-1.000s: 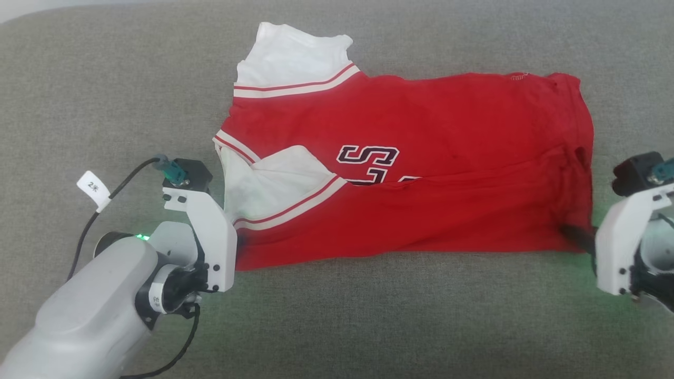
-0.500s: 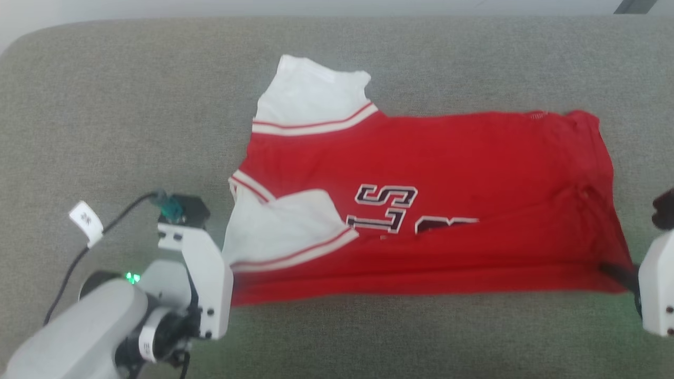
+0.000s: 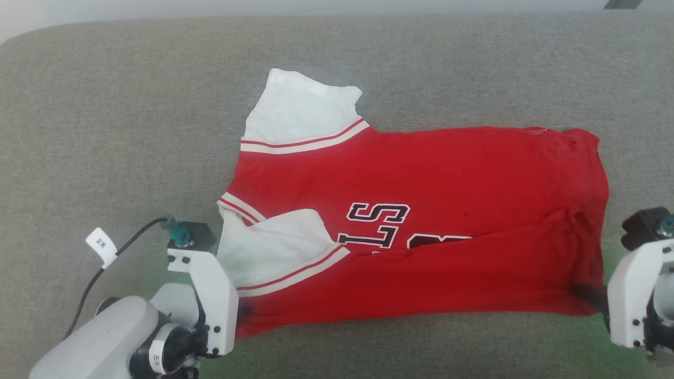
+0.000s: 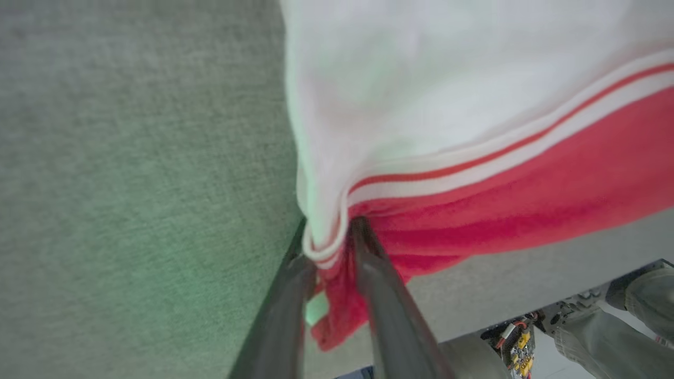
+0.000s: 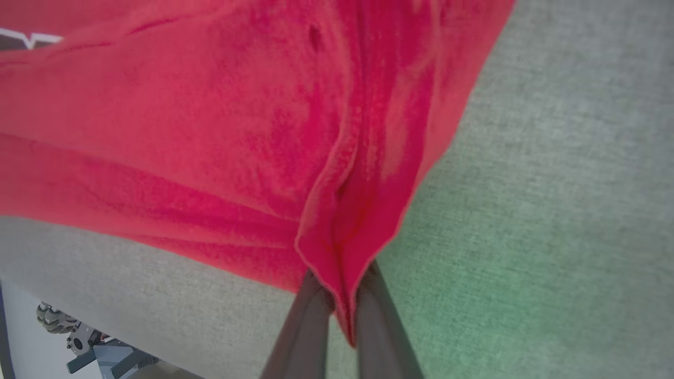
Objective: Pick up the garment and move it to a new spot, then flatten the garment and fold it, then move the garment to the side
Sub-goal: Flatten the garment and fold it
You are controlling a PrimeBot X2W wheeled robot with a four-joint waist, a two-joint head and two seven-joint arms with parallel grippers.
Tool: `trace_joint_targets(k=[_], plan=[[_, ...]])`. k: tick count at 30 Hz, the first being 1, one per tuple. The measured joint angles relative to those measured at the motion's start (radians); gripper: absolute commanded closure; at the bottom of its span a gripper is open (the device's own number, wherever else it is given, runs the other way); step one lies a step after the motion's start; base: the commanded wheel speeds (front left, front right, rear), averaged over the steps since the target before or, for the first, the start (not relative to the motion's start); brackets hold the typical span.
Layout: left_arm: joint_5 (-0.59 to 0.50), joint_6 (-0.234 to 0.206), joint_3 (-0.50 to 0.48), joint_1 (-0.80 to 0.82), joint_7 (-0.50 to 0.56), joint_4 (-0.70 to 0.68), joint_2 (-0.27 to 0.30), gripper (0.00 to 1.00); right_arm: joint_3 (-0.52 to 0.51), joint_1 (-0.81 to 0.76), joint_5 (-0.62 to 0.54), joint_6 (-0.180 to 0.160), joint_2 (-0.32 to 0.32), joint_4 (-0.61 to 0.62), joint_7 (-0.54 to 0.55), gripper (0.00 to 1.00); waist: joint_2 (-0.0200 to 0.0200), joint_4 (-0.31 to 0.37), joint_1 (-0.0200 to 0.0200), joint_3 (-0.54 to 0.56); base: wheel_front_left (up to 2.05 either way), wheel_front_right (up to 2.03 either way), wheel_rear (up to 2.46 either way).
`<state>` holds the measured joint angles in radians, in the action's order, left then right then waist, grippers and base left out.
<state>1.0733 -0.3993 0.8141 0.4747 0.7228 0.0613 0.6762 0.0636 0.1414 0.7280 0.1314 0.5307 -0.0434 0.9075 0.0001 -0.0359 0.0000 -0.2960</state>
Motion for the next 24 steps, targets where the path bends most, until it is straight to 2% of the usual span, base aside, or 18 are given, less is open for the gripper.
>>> trace_joint_targets(k=[4, 10, 14, 16, 24], plan=[[0.006, 0.008, -0.016, 0.024, 0.001, 0.002, 0.0, 0.0, 0.011, 0.03, -0.002, 0.0, -0.006, 0.001, -0.02, 0.0, 0.0, 0.01, 0.0, 0.003, 0.0, 0.0, 0.0], [-0.01, -0.013, -0.06, 0.084, 0.01, -0.052, 0.081, 0.0, -0.012, 0.053, -0.001, 0.0, 0.003, 0.05, -0.085, 0.0, 0.0, 0.034, 0.0, 0.011, 0.0, 0.0, 0.0], [-0.022, -0.023, -0.083, 0.129, 0.027, -0.086, 0.116, 0.0, -0.036, 0.068, -0.022, -0.001, -0.003, 0.1, -0.166, 0.0, 0.0, 0.061, 0.0, 0.015, 0.0, 0.0, 0.0], [-0.037, -0.01, -0.085, 0.158, 0.032, -0.091, 0.135, 0.0, -0.045, 0.083, -0.034, -0.001, -0.016, 0.126, -0.224, 0.0, 0.0, 0.077, 0.0, 0.015, 0.0, 0.0, 0.0], [-0.081, 0.08, -0.097, 0.298, 0.012, 0.031, 0.116, 0.0, -0.008, 0.161, -0.119, -0.001, -0.058, 0.154, -0.526, 0.0, 0.0, 0.166, 0.0, 0.0, 0.0, 0.0, 0.0]])
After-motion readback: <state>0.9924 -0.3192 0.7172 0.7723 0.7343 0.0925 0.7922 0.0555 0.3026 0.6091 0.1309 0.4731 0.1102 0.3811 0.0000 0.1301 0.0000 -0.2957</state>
